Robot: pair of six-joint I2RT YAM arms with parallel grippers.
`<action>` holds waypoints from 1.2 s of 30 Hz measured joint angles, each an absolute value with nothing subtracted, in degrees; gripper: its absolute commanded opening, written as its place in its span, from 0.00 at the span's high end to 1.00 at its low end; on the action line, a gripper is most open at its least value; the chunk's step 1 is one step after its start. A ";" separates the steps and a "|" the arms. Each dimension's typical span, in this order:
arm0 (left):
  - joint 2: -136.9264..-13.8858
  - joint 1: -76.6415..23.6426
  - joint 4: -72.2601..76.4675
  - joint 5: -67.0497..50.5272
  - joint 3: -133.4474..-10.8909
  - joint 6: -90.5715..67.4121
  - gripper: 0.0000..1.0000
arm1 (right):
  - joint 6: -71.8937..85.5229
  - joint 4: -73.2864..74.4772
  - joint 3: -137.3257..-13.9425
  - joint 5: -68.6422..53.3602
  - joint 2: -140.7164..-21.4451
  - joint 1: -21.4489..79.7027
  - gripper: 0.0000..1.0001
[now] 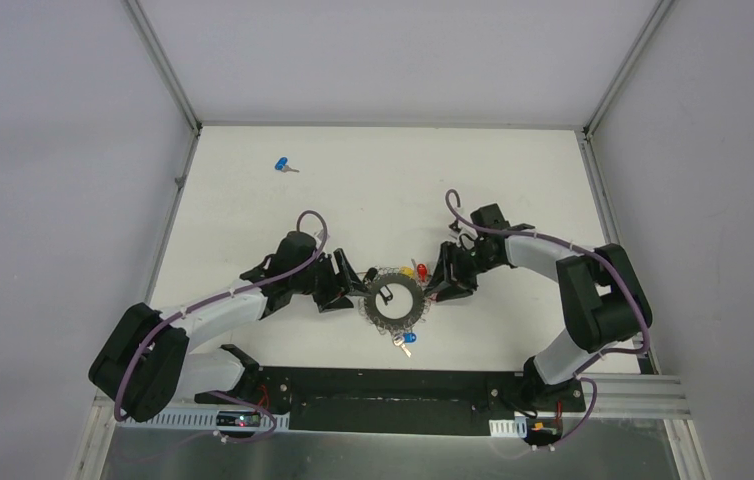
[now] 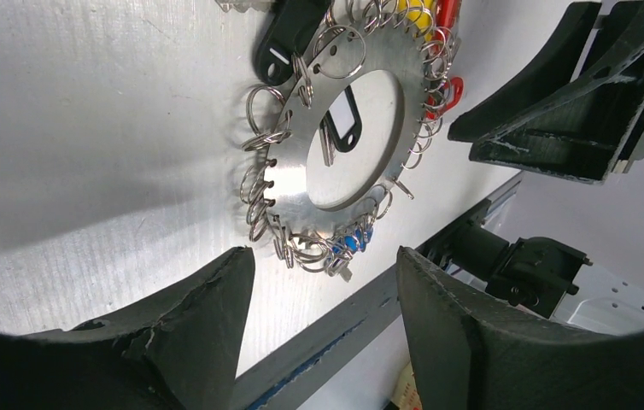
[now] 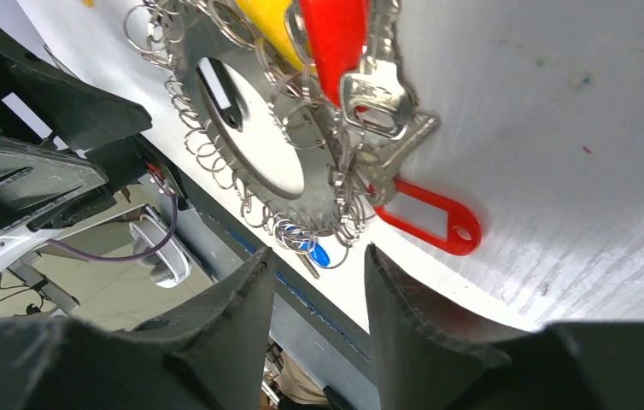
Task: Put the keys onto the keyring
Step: Adjust the keyring at the center of the board.
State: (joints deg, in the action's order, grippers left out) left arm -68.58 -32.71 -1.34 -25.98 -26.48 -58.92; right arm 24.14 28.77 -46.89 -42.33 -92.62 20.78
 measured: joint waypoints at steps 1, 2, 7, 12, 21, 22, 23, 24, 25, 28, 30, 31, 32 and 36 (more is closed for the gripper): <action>-68.53 -32.71 -0.97 -26.02 -26.24 -59.11 0.38 | 24.21 28.27 -46.54 -42.28 -92.62 20.60 0.59; -68.55 -32.71 -0.36 -26.06 -25.96 -59.31 0.38 | 24.38 27.99 -46.06 -42.24 -92.62 20.43 0.62; -68.53 -33.10 2.22 -26.57 -24.84 -60.53 0.38 | 25.89 26.13 -42.94 -42.50 -92.71 19.84 0.72; -68.12 -33.41 3.20 -27.14 -24.16 -61.17 0.39 | 27.73 22.94 -40.84 -42.94 -93.91 19.57 0.76; -67.68 -33.41 4.19 -27.16 -23.44 -62.04 0.39 | 31.29 17.54 -39.51 -45.95 -96.18 19.20 0.80; -67.68 -33.41 4.21 -27.16 -23.46 -62.04 0.38 | 31.59 17.06 -39.51 -46.22 -96.47 19.20 0.82; -67.68 -33.41 4.23 -27.16 -23.46 -62.06 0.39 | 31.81 16.64 -39.51 -46.41 -96.64 19.20 0.83; -67.68 -33.41 4.29 -27.16 -23.46 -62.06 0.41 | 31.99 16.27 -39.51 -46.46 -96.79 19.20 0.85; -67.68 -33.41 4.32 -27.16 -23.46 -62.06 0.46 | 32.10 16.03 -39.51 -46.44 -96.88 19.20 0.86; -67.72 -33.41 4.38 -27.27 -23.44 -62.24 0.51 | 32.29 15.90 -39.62 -46.26 -96.92 19.20 0.89; -67.83 -33.41 4.60 -27.44 -23.42 -62.17 0.51 | 32.32 16.49 -40.42 -45.93 -97.06 19.20 0.91; -67.88 -33.41 4.69 -27.51 -23.42 -62.17 0.50 | 32.25 16.84 -41.08 -45.80 -97.23 19.20 0.91; -67.90 -33.41 4.73 -27.57 -23.40 -62.17 0.50 | 32.08 17.21 -41.98 -45.58 -97.47 19.20 0.92; -67.90 -33.41 4.78 -27.59 -23.40 -62.15 0.47 | 31.22 18.72 -46.65 -44.71 -98.43 19.20 0.91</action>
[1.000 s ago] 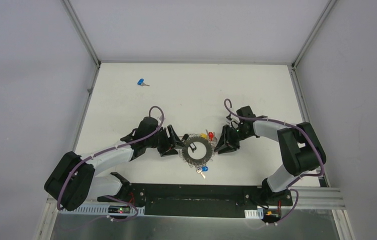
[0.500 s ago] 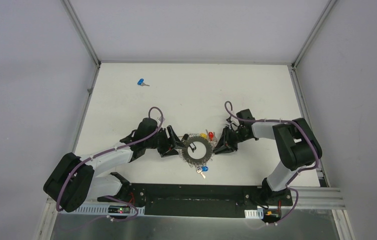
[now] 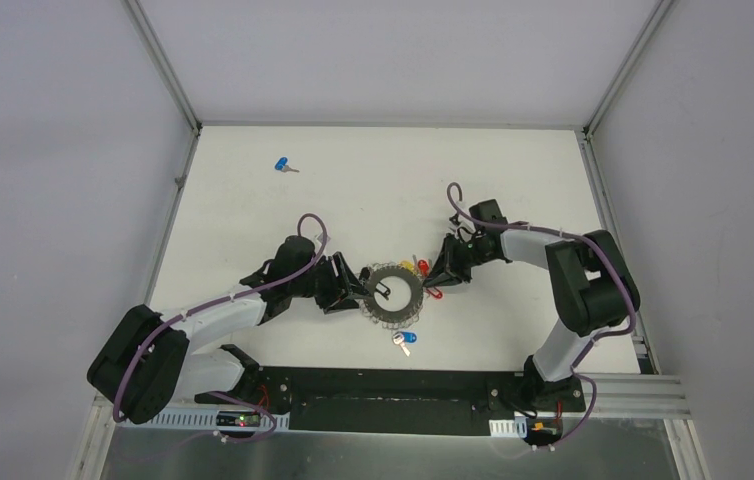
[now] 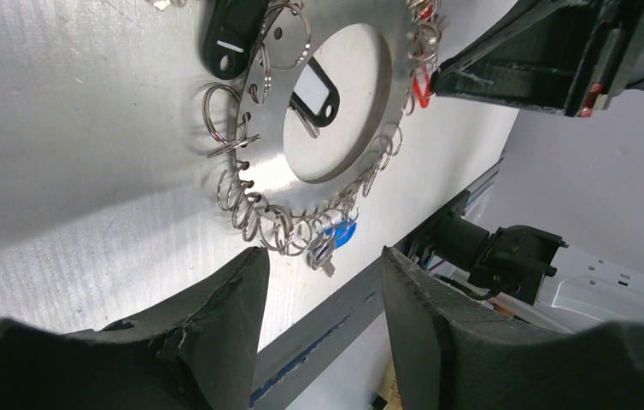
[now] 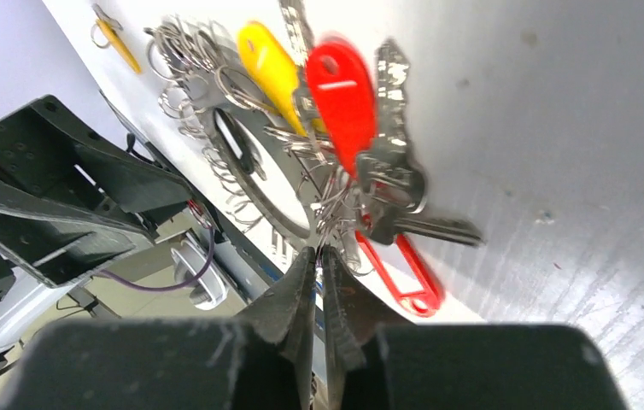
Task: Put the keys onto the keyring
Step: Adjust the keyring at the center of the board.
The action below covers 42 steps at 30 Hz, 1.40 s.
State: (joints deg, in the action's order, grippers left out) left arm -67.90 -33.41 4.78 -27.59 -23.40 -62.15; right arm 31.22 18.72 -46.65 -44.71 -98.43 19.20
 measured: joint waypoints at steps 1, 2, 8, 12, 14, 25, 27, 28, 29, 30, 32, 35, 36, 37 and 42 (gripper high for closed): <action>-67.85 -33.41 4.71 -27.57 -23.38 -62.13 0.46 | 30.89 19.25 -47.66 -44.34 -98.43 19.20 0.89; -67.77 -33.41 4.67 -27.57 -23.33 -62.13 0.46 | 30.39 19.84 -48.58 -43.92 -98.43 19.20 0.88; -66.48 -33.41 4.12 -27.53 -22.68 -62.04 0.43 | 26.89 24.56 -50.48 -40.62 -97.43 19.22 0.81; -66.41 -33.41 3.95 -27.53 -22.39 -62.04 0.43 | 25.28 27.83 -50.46 -38.04 -95.13 20.23 0.77; -66.46 -33.41 3.95 -27.53 -22.06 -62.06 0.43 | 24.80 29.10 -50.46 -36.42 -93.78 22.02 0.76; -68.16 -33.78 3.81 -27.53 -21.58 -62.15 0.44 | 24.56 32.25 -51.59 -32.34 -92.07 32.71 0.70; -69.36 -34.57 3.84 -27.57 -21.61 -62.17 0.45 | 24.60 32.21 -52.27 -32.12 -92.07 33.28 0.69; -70.06 -35.05 3.81 -27.57 -21.65 -62.17 0.45 | 24.71 32.18 -52.53 -32.10 -92.07 33.50 0.68; -70.65 -35.44 3.79 -27.55 -21.76 -62.15 0.45 | 24.80 32.14 -52.71 -32.08 -92.07 33.69 0.68; -71.42 -36.05 3.75 -27.55 -21.98 -62.13 0.46 | 24.97 32.10 -52.84 -32.03 -92.07 33.98 0.67; -72.84 -36.95 3.44 -27.55 -22.63 -62.11 0.47 | 25.19 32.05 -52.97 -31.88 -92.09 34.61 0.67; -74.41 -37.95 2.35 -27.46 -24.23 -61.82 0.48 | 25.41 32.05 -53.15 -31.68 -92.12 35.64 0.66; -74.72 -38.24 1.80 -27.35 -24.91 -61.58 0.48 | 25.43 32.08 -53.19 -31.66 -92.16 35.99 0.66; -74.85 -38.33 1.15 -27.11 -25.56 -61.30 0.49 | 25.45 32.12 -53.30 -31.66 -92.27 36.34 0.66; -74.72 -38.33 -3.60 -25.39 -28.69 -59.20 0.51 | 25.87 32.21 -55.11 -31.62 -94.00 38.06 0.67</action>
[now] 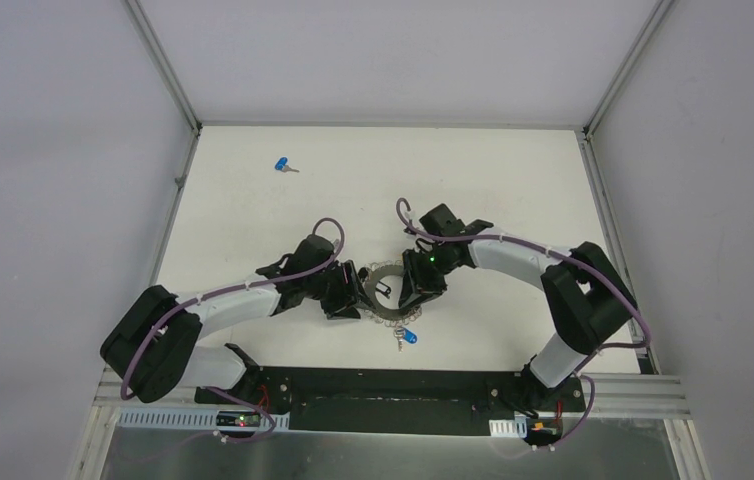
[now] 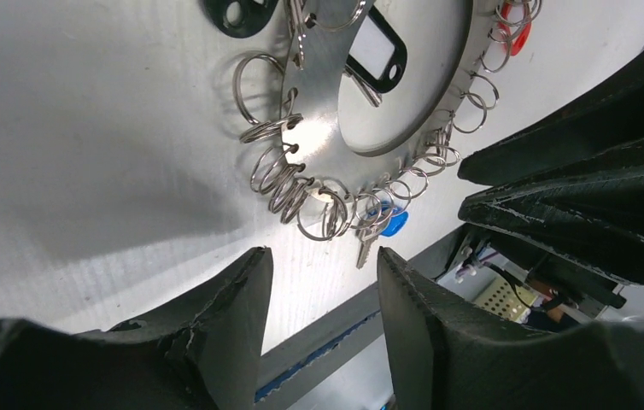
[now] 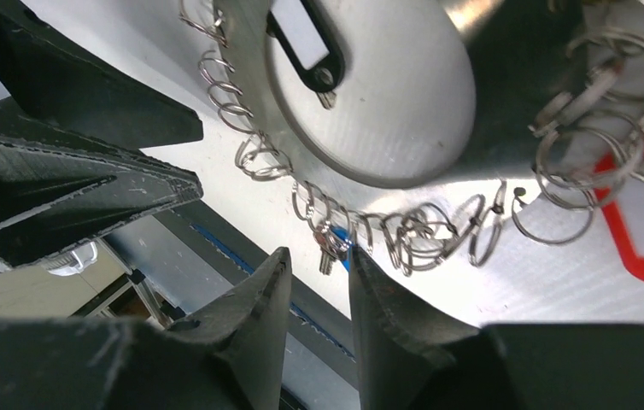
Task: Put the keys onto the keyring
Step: Adjust the keyring at the center of the board.
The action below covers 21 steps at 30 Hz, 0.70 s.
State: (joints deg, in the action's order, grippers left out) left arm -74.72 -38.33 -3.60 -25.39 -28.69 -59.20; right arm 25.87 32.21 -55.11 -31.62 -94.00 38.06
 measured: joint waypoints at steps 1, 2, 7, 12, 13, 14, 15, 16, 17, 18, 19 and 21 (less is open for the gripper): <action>-74.43 -38.30 -4.58 -24.77 -29.08 -58.89 0.52 | 25.98 32.18 -55.68 -31.59 -94.48 38.41 0.67; -74.04 -38.33 -5.34 -24.16 -29.26 -58.72 0.53 | 26.04 32.16 -56.10 -31.53 -94.87 38.70 0.68; -72.14 -38.33 -8.12 -22.57 -29.26 -58.30 0.56 | 26.72 32.01 -58.33 -31.38 -96.55 40.27 0.71; -71.48 -38.33 -8.80 -22.44 -29.26 -57.82 0.58 | 27.42 31.86 -61.78 -31.29 -99.68 42.02 0.74; -71.31 -38.33 -8.82 -22.41 -29.26 -57.76 0.58 | 27.57 31.79 -62.61 -31.24 -100.53 42.50 0.74; -70.98 -38.33 -8.95 -22.37 -29.26 -57.69 0.58 | 27.66 31.75 -63.51 -31.27 -101.47 43.03 0.75; -70.54 -38.33 -9.10 -22.33 -29.23 -57.67 0.58 | 27.79 31.70 -64.42 -31.22 -102.52 43.55 0.75; -69.97 -38.33 -9.26 -22.15 -29.21 -57.67 0.58 | 27.92 31.73 -65.49 -31.18 -103.68 44.12 0.76; -69.34 -38.33 -9.45 -21.93 -29.19 -57.67 0.58 | 27.97 31.70 -66.32 -31.07 -104.60 44.56 0.77; -68.58 -38.33 -9.56 -21.65 -29.10 -57.67 0.57 | 28.01 31.77 -67.37 -30.94 -105.73 45.10 0.79; -67.85 -38.33 -9.80 -21.30 -29.06 -57.69 0.57 | 28.01 31.86 -68.38 -30.81 -106.87 45.63 0.81; -66.00 -38.33 -10.09 -20.78 -28.67 -57.74 0.57 | 27.94 32.01 -69.95 -30.55 -108.73 46.48 0.82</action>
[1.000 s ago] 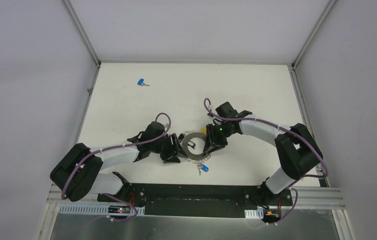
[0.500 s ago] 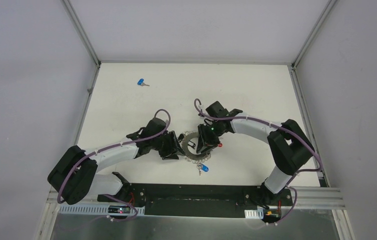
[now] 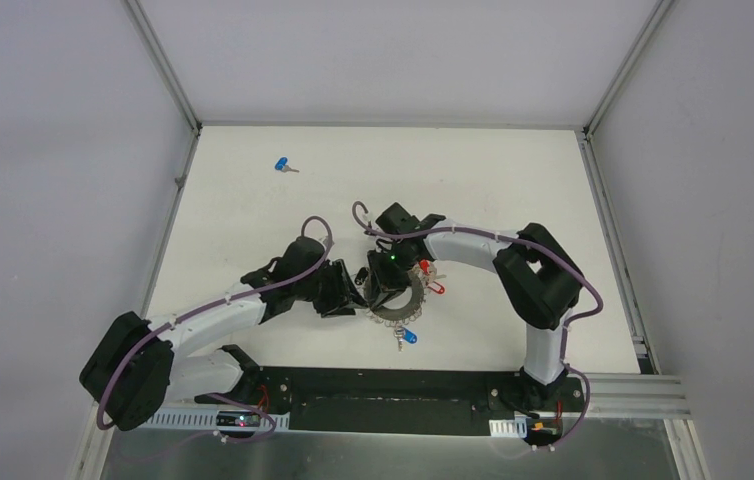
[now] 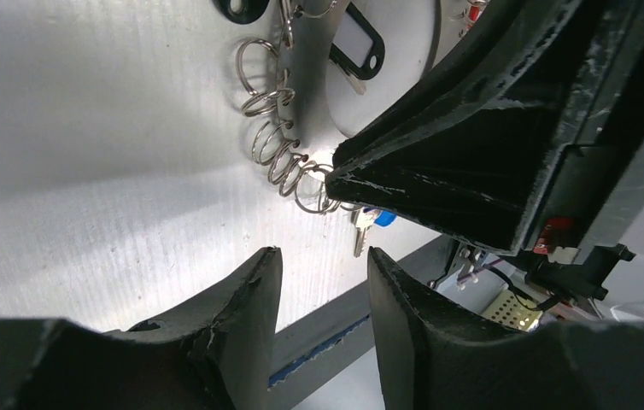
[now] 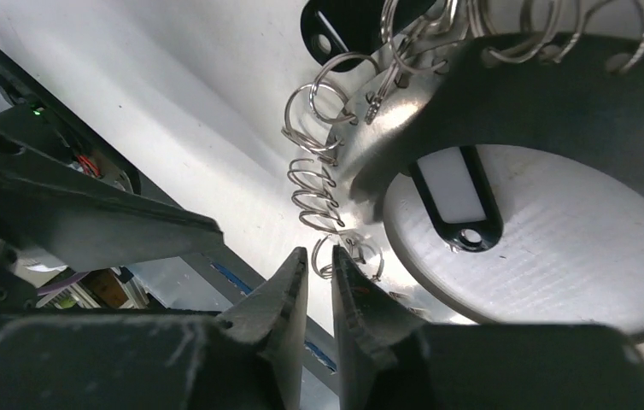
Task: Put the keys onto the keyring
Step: Adjust the keyring at the center of the board.
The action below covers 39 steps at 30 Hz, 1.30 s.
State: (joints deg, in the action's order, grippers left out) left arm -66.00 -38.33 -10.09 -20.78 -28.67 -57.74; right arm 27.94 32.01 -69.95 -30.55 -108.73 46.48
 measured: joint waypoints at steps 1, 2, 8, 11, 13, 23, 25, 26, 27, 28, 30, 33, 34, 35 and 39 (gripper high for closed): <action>-65.23 -38.33 -10.20 -20.56 -28.36 -57.76 0.57 | 27.90 32.16 -70.35 -30.50 -109.23 46.81 0.83; -64.20 -38.33 -10.50 -20.01 -27.88 -57.87 0.56 | 27.86 32.36 -70.50 -30.30 -109.49 47.11 0.83; -62.65 -38.33 -11.68 -18.98 -26.39 -58.22 0.56 | 27.53 33.50 -70.48 -29.54 -109.51 47.53 0.76; -62.65 -38.33 -12.01 -18.68 -26.39 -58.35 0.55 | 27.42 33.43 -70.08 -29.36 -109.51 47.53 0.71; -62.67 -38.33 -12.01 -18.48 -26.39 -58.37 0.55 | 27.38 33.30 -69.34 -29.36 -109.47 47.53 0.69; -62.89 -38.33 -12.01 -18.44 -26.39 -58.43 0.55 | 27.46 32.93 -65.56 -30.35 -107.39 47.51 0.71; -62.96 -38.33 -12.01 -18.44 -26.39 -58.41 0.55 | 27.42 32.97 -65.12 -30.24 -106.94 47.51 0.71; -63.00 -38.33 -12.01 -18.46 -26.39 -58.43 0.55 | 27.35 33.10 -64.88 -30.17 -106.61 47.51 0.71; -63.09 -38.33 -12.01 -18.46 -26.39 -58.41 0.55 | 27.33 33.34 -64.77 -30.13 -106.24 47.51 0.70; -63.26 -38.33 -11.99 -18.48 -26.39 -58.41 0.55 | 27.31 33.43 -64.62 -29.98 -105.80 47.51 0.70; -63.57 -38.33 -12.01 -18.50 -26.39 -58.41 0.55 | 27.31 33.56 -64.47 -29.89 -104.90 47.51 0.70; -64.18 -38.33 -11.97 -18.57 -26.39 -58.39 0.55 | 27.35 33.45 -64.27 -29.93 -103.85 47.51 0.70; -64.47 -38.33 -11.97 -18.61 -26.39 -58.39 0.55 | 27.38 33.43 -64.27 -29.98 -103.74 47.51 0.70; -64.75 -38.33 -11.97 -18.70 -26.39 -58.37 0.55 | 27.44 33.23 -64.25 -30.02 -103.72 47.51 0.71; -65.34 -38.33 -11.97 -19.14 -26.39 -58.37 0.55 | 28.03 32.45 -64.25 -30.46 -103.72 47.51 0.71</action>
State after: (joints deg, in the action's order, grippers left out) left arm -65.34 -38.33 -11.97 -19.14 -26.39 -58.37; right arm 28.03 32.45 -64.25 -30.46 -103.72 47.51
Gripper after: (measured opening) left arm 0.449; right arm 0.293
